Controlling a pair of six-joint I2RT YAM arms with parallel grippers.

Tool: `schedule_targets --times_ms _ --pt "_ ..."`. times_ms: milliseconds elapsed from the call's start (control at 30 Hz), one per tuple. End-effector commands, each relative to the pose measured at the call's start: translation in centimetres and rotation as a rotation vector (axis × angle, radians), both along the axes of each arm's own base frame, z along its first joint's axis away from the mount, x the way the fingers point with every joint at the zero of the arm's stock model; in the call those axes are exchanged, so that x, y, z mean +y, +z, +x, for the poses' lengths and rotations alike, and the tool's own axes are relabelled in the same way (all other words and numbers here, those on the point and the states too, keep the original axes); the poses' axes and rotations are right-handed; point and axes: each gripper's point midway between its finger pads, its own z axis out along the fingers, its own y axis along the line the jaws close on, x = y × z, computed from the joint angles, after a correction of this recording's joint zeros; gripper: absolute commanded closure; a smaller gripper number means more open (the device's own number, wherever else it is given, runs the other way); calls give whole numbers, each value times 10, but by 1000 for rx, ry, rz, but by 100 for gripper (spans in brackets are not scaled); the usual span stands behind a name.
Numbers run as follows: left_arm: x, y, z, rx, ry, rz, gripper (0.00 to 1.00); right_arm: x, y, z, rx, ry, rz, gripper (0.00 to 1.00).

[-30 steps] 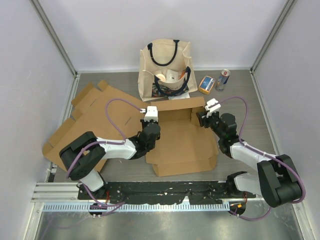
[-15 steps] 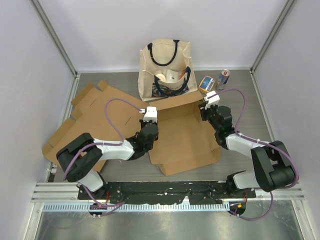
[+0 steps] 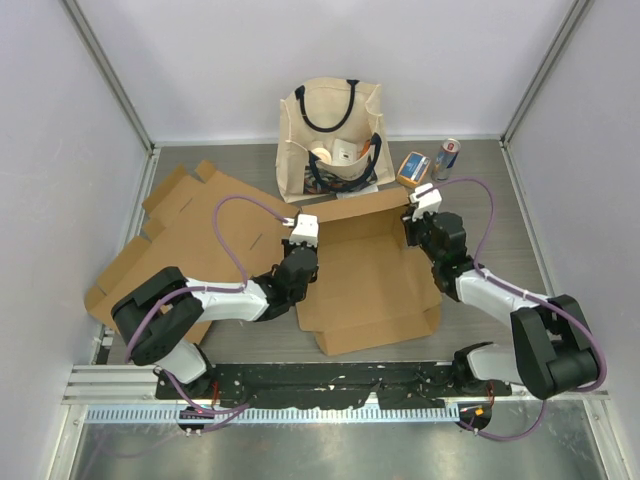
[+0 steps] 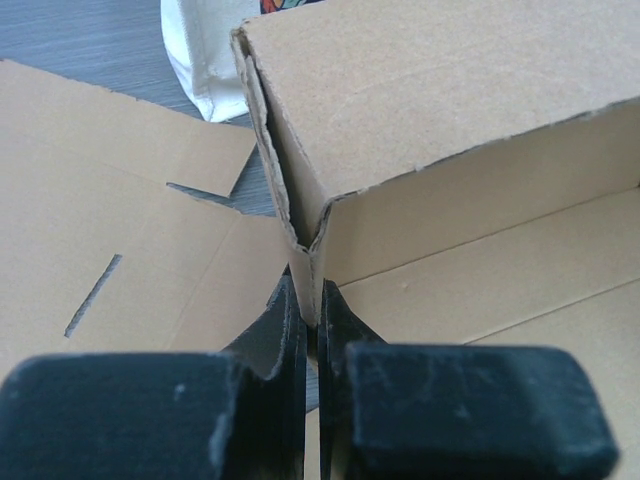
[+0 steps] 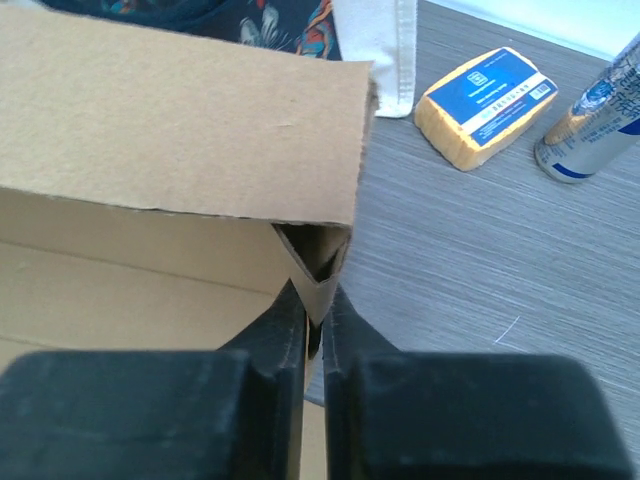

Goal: Fold the paper box

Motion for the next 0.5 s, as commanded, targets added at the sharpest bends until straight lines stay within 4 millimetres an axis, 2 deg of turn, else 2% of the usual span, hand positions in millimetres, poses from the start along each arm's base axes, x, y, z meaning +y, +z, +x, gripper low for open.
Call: schedule_targets --times_ms 0,33,133,167,200,233,300,400,467 --pt "-35 8 -12 -12 -149 -41 100 16 7 13 16 35 25 99" --pt "-35 10 -13 -8 -149 -42 100 17 -3 14 60 36 6 99" --pt "-38 30 -15 -11 -152 -76 100 17 -12 10 98 35 5 99" --pt "-40 39 -14 -18 -154 -93 100 17 -7 8 87 38 16 98" --pt "-40 42 -14 -15 -154 -91 100 19 -7 5 91 41 47 85" --pt "-40 49 -14 -21 -152 -102 100 21 0 5 68 39 70 72" --pt "-38 48 -13 -17 -141 -91 100 22 16 2 31 37 122 50" --pt "-35 38 -13 -2 -126 -64 100 26 37 1 -29 62 155 45" --pt "-33 32 -13 16 -106 -59 100 28 46 -1 -66 81 168 45"
